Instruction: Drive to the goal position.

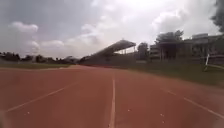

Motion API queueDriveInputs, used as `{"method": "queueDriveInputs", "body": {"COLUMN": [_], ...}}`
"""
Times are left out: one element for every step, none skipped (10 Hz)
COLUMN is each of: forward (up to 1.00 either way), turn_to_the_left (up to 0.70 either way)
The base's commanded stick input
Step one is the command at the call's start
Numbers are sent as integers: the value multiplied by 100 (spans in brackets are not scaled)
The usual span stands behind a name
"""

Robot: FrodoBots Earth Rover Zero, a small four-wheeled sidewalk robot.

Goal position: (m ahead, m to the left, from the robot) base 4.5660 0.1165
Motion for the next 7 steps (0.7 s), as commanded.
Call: {"method": "queueDriveInputs", "body": {"forward": [45,45,45,45,45,45,45], "turn_to_the_left": [0,0,0,0,0,0,0]}}
